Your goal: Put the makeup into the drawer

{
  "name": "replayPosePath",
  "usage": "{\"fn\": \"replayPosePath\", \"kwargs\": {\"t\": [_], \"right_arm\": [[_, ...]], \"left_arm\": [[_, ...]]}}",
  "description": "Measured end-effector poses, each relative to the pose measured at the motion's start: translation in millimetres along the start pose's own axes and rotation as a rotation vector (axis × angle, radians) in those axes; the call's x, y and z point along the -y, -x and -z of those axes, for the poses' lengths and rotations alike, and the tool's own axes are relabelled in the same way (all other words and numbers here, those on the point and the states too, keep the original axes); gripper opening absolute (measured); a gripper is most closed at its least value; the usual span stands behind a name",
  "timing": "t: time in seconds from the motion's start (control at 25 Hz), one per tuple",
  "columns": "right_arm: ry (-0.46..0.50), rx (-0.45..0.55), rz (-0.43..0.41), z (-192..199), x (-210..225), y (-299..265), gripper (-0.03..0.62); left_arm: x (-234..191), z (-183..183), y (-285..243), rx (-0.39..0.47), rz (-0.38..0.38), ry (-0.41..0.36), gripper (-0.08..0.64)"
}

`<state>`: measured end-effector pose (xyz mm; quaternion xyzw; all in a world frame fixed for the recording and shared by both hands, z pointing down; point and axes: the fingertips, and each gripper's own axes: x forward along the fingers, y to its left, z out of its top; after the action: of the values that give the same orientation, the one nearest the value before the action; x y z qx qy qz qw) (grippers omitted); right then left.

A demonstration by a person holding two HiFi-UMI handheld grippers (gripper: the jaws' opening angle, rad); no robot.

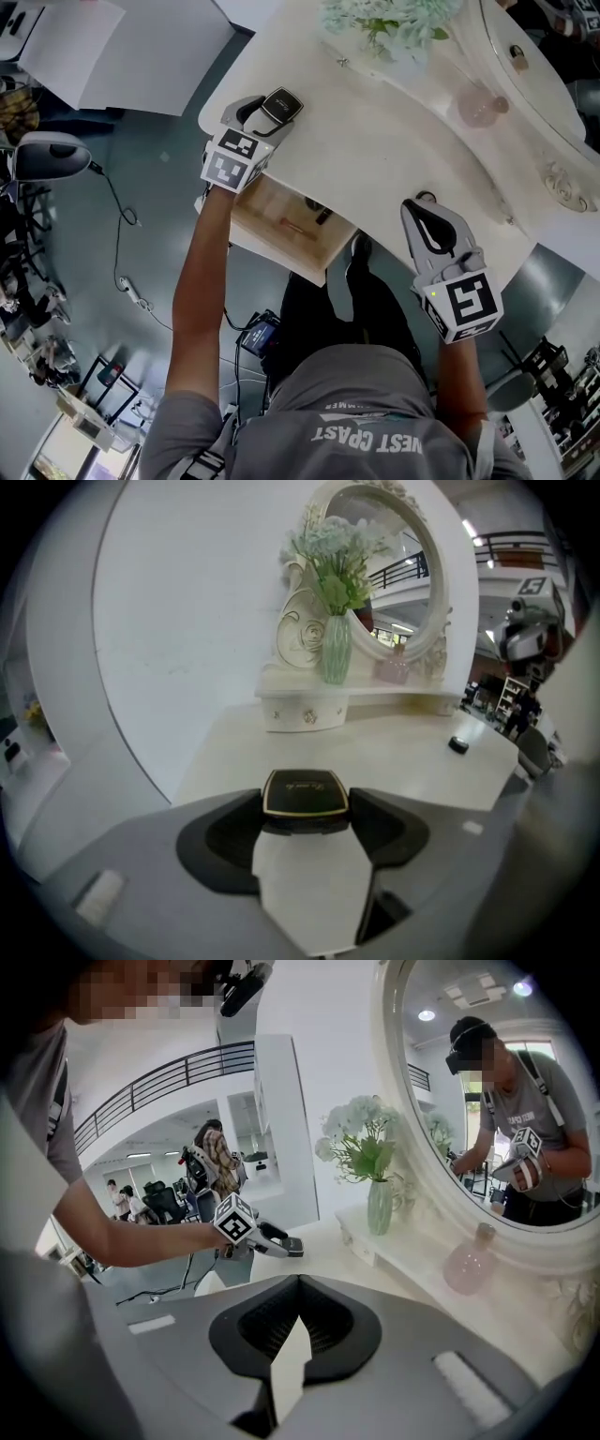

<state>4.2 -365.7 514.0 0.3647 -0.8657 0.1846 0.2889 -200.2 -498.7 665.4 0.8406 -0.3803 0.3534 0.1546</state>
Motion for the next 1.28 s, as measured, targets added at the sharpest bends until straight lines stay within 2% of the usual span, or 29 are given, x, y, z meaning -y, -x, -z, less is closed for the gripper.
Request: {"fn": "replayPosePath", "kwargs": {"t": [0.28, 0.76, 1.08, 1.28], "right_arm": [[0.053, -0.003, -0.049, -10, -23, -11, 0.002], [0.134, -0.017, -0.132, -22, -61, -29, 0.002], [0.157, -0.03, -0.151, -22, -68, -35, 0.002], [0.162, -0.045, -0.156, -18, -71, -39, 0.002]], "left_arm": [[14, 36, 40, -0.003, 0.003, -0.001, 0.291], [47, 96, 89, -0.072, 0.015, 0.04, 0.291], [79, 135, 91, -0.139, 0.068, 0.051, 0.291], [97, 161, 80, -0.202, 0.112, 0.024, 0.291]]}}
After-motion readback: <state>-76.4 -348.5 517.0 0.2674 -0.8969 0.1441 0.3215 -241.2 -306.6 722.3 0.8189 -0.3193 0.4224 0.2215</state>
